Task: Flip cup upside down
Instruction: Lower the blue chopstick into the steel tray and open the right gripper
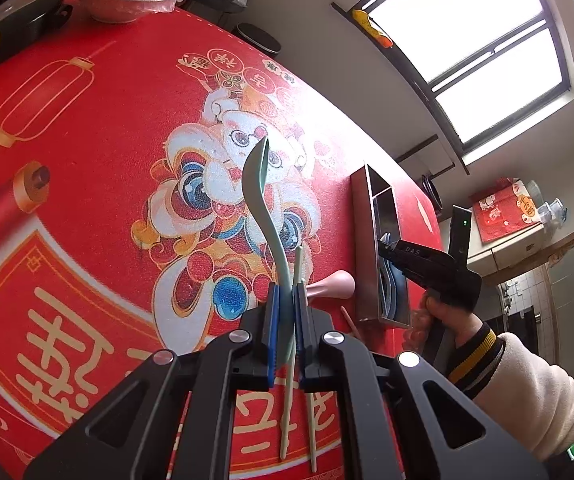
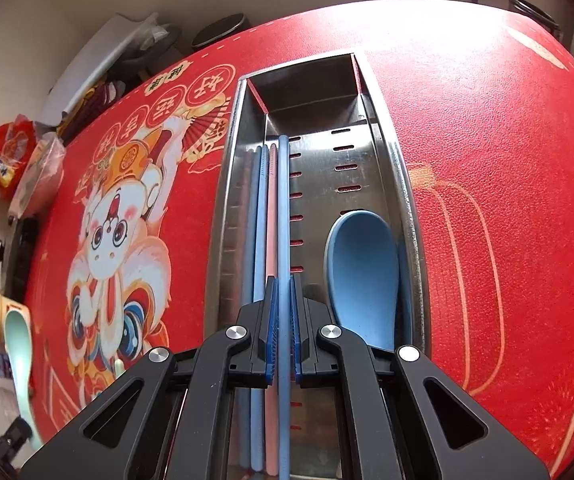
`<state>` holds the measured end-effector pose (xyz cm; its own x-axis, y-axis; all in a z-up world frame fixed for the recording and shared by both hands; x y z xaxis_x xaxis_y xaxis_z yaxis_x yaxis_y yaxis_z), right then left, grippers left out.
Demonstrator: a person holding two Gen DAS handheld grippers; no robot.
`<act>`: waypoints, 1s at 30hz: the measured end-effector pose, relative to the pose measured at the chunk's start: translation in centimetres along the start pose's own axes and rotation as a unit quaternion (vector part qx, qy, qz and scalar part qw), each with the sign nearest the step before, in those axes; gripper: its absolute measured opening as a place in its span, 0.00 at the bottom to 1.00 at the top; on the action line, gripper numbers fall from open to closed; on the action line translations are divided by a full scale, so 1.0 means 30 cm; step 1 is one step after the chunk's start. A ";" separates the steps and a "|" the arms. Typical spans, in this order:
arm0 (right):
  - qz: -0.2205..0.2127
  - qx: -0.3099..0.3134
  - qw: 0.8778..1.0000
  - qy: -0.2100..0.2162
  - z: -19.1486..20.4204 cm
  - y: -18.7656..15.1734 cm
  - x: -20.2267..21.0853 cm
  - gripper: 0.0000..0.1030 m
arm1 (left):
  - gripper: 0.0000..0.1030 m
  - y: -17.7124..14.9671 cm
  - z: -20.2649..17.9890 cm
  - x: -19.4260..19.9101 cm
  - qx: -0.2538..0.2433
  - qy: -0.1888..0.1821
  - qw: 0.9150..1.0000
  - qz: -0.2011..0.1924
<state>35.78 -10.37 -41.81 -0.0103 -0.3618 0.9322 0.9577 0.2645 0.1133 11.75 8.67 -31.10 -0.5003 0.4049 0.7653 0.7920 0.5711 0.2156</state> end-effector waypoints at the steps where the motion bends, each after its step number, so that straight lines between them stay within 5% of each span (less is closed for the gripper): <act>1: 0.003 0.001 1.000 0.002 0.003 0.001 -0.006 0.06 | 0.07 -0.001 -0.002 0.000 0.000 0.000 1.000 0.000; 10: 0.013 0.015 1.000 -0.002 0.028 -0.023 0.015 0.07 | 0.07 0.000 -0.020 -0.003 -0.005 0.000 1.000 0.002; 19: -0.039 0.039 0.998 -0.034 0.008 -0.146 0.193 0.11 | 0.07 0.013 -0.117 -0.052 -0.041 -0.012 0.999 0.018; 22: -0.060 0.041 0.997 -0.033 -0.016 -0.209 0.248 0.52 | 0.07 0.014 -0.159 -0.078 -0.054 -0.017 0.998 0.026; 28: -0.076 0.041 0.996 -0.018 -0.075 -0.312 0.305 0.68 | 0.07 0.006 -0.248 -0.141 -0.083 -0.026 0.995 0.045; 30: -0.075 0.035 0.996 -0.025 -0.102 -0.339 0.311 0.85 | 0.07 0.002 -0.276 -0.167 -0.092 -0.029 0.994 0.052</act>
Point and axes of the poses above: each gripper's, at about its wrist camera, not at the fingertips, and x roughly against the way its jaws point, z to its left, y to its top, the point moved 7 cm from there along -x, roughly the way its jaws point, and after that the axes turned 14 degrees about z, right-handed, at the moved point
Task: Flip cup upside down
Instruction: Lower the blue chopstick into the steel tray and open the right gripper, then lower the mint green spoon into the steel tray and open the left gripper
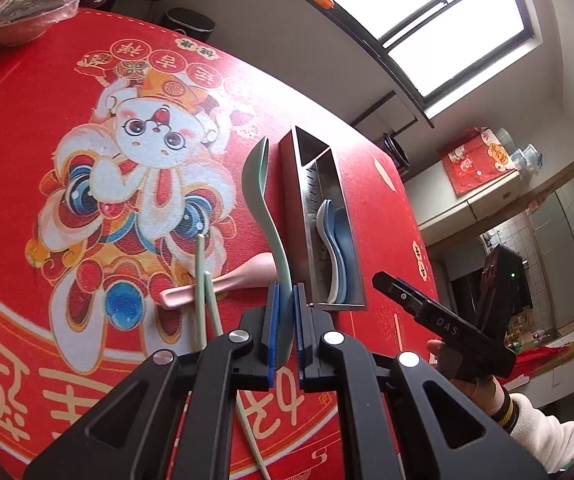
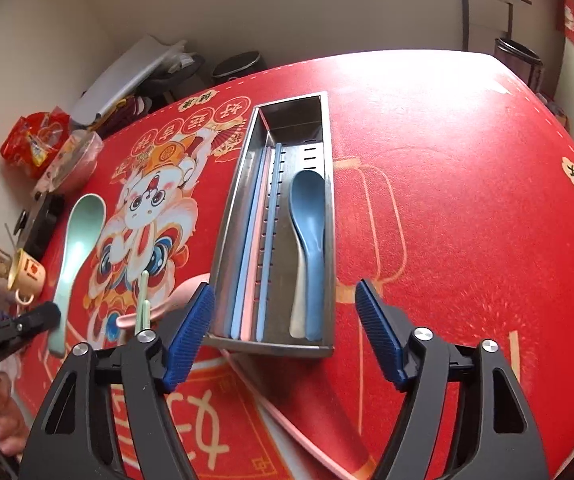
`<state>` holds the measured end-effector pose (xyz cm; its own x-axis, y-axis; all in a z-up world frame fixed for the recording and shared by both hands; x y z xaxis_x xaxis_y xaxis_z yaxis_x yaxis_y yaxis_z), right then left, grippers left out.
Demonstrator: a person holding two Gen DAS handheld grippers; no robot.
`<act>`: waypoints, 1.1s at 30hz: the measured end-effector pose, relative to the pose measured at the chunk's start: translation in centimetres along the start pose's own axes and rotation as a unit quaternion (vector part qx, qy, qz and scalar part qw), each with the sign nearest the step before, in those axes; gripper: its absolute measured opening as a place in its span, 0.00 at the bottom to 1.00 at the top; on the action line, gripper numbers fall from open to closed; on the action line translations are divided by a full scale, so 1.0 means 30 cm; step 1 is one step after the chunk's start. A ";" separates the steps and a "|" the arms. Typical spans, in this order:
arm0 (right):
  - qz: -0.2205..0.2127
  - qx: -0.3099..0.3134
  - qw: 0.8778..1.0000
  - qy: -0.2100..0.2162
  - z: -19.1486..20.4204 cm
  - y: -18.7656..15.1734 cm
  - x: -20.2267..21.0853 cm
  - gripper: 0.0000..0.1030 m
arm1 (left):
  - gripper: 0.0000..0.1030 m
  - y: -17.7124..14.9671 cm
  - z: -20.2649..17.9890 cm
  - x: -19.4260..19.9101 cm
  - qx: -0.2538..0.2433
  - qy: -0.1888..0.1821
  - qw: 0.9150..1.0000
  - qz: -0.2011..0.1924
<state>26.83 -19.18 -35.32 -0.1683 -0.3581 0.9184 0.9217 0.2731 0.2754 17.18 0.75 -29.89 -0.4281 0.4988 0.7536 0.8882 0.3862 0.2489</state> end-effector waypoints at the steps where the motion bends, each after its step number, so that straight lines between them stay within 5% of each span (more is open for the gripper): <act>1: -0.002 -0.005 1.000 -0.003 -0.016 -0.011 0.005 0.85 | 0.07 0.003 -0.013 -0.014 -0.004 -0.002 1.000 0.004; 19: -0.007 -0.070 0.997 -0.003 -0.259 -0.072 0.082 0.85 | 0.07 0.122 -0.263 -0.368 -0.023 -0.030 0.996 0.075; 33: 0.002 -0.099 0.995 -0.002 -0.382 -0.080 0.081 0.85 | 0.07 0.155 -0.251 -0.546 0.022 -0.015 0.994 0.106</act>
Point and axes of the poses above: each gripper's, at about its wrist camera, not at the fingertips, and x roughly against the way its jaws point, z to its left, y to its top, the point moved 7 cm from there along -x, roughly the way its jaws point, and after that the axes turned 14 degrees about z, right-handed, at the moved point
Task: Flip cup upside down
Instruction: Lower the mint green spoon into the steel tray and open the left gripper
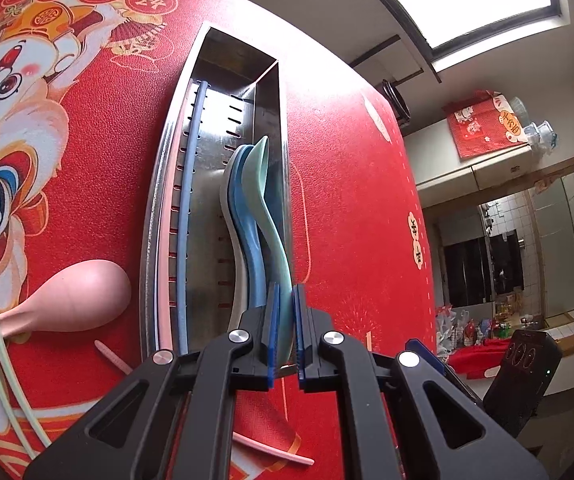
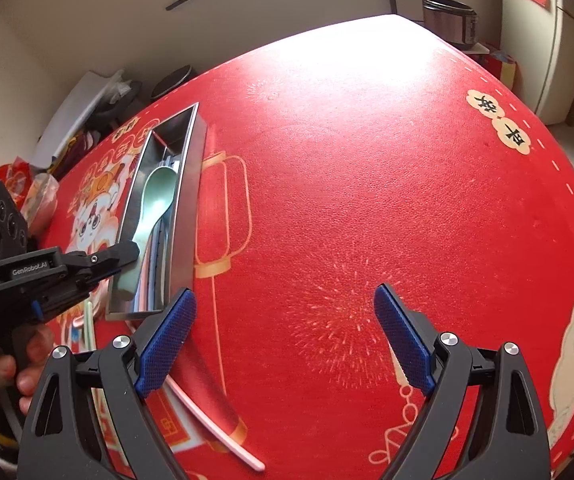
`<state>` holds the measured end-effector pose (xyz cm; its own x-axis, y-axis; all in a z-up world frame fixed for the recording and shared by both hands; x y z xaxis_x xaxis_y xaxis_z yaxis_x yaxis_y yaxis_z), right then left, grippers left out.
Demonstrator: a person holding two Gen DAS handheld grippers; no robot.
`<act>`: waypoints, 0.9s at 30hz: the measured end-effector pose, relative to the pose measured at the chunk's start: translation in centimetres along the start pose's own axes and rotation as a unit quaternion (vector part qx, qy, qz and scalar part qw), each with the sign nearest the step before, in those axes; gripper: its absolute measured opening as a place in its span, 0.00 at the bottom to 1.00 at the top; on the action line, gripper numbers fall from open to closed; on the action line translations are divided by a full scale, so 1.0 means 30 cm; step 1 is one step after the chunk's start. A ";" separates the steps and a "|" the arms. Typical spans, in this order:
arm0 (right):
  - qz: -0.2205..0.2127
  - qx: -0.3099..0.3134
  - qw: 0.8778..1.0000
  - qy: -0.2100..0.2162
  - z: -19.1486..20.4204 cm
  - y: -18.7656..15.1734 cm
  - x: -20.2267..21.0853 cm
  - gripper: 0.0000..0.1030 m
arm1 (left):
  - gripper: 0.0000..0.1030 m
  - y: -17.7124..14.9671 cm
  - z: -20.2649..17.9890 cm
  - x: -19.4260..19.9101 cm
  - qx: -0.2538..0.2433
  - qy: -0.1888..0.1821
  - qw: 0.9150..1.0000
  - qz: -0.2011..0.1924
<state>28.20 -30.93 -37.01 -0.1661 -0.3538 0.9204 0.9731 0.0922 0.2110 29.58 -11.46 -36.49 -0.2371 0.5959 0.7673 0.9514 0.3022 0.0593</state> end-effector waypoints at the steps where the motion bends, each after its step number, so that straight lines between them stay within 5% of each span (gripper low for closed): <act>1: 0.000 -0.001 1.000 0.000 -0.004 0.002 0.000 0.85 | 0.07 0.001 0.002 -0.006 0.001 0.001 1.000 0.002; 22: -0.002 -0.013 1.000 0.002 -0.021 -0.002 0.014 0.85 | 0.07 0.031 -0.029 -0.080 -0.015 0.034 0.999 0.030; 27: -0.004 -0.018 1.000 0.005 -0.014 -0.010 0.022 0.85 | 0.20 0.030 -0.056 -0.057 -0.039 0.035 0.998 0.028</act>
Point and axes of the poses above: each gripper's, at about its wrist camera, not at the fingertips, and x roughly against the way its jaws point, z to its left, y to its top, the point moved 7 cm from there along -x, roughly the way its jaws point, and after that the axes turned 14 degrees about z, right-handed, at the moved point
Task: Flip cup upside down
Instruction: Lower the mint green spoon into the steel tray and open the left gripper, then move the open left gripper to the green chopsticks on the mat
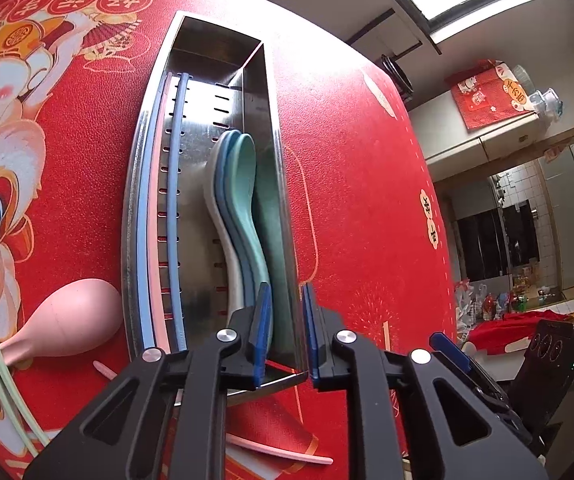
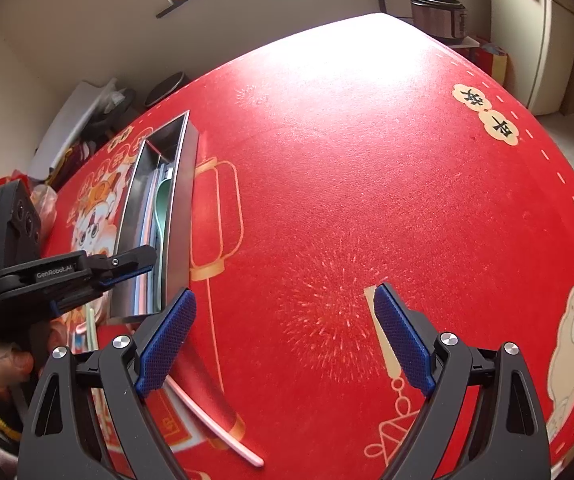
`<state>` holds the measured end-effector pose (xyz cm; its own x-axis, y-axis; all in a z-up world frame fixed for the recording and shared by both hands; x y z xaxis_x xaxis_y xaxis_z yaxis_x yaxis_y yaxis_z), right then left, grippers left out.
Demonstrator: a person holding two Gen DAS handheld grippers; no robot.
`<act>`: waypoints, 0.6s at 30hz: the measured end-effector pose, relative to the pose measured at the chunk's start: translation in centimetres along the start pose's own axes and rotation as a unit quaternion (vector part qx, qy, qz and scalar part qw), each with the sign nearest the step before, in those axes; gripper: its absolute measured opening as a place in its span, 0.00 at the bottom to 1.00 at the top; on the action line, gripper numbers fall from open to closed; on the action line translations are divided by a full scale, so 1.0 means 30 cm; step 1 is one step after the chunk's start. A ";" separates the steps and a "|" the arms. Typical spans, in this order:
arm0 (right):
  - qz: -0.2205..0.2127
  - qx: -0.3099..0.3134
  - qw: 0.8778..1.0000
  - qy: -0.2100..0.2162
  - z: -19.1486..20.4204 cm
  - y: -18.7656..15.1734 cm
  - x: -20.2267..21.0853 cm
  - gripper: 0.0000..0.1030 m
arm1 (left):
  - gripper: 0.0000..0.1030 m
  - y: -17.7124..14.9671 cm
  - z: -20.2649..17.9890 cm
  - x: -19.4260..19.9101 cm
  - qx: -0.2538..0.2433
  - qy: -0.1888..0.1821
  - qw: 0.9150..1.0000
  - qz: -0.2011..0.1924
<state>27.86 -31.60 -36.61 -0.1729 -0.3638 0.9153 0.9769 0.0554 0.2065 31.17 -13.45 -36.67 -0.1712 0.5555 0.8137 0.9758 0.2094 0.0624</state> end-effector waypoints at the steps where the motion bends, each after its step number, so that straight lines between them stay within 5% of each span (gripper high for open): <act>1: 0.000 0.000 1.000 0.001 0.004 -0.003 0.001 0.85 | 0.26 -0.002 -0.004 0.013 -0.005 0.002 1.000 -0.004; 4: -0.002 0.000 1.000 0.004 0.022 -0.010 0.003 0.85 | 0.36 -0.014 -0.015 0.056 -0.019 0.011 1.000 -0.015; 11: -0.017 0.009 1.000 0.005 0.095 -0.037 0.010 0.85 | 0.87 -0.079 0.008 0.230 -0.056 0.068 0.994 -0.068; 18: -0.025 0.035 0.999 -0.001 0.187 -0.068 0.003 0.85 | 0.94 -0.183 0.134 0.387 -0.049 0.147 0.982 -0.105</act>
<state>25.13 -26.52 -35.01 -0.2210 -0.3652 0.9043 0.9561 0.1019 0.2748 23.29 -4.92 -29.88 -0.3371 0.2495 0.9078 0.9342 0.2082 0.2897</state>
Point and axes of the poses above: each gripper's, at about its wrist camera, not at the fingertips, and x roughly against the way its jaws point, z to its left, y to its top, the point moved 7 cm from there along -x, roughly the way its jaws point, and after that the axes turned 14 degrees about z, right-handed, at the moved point
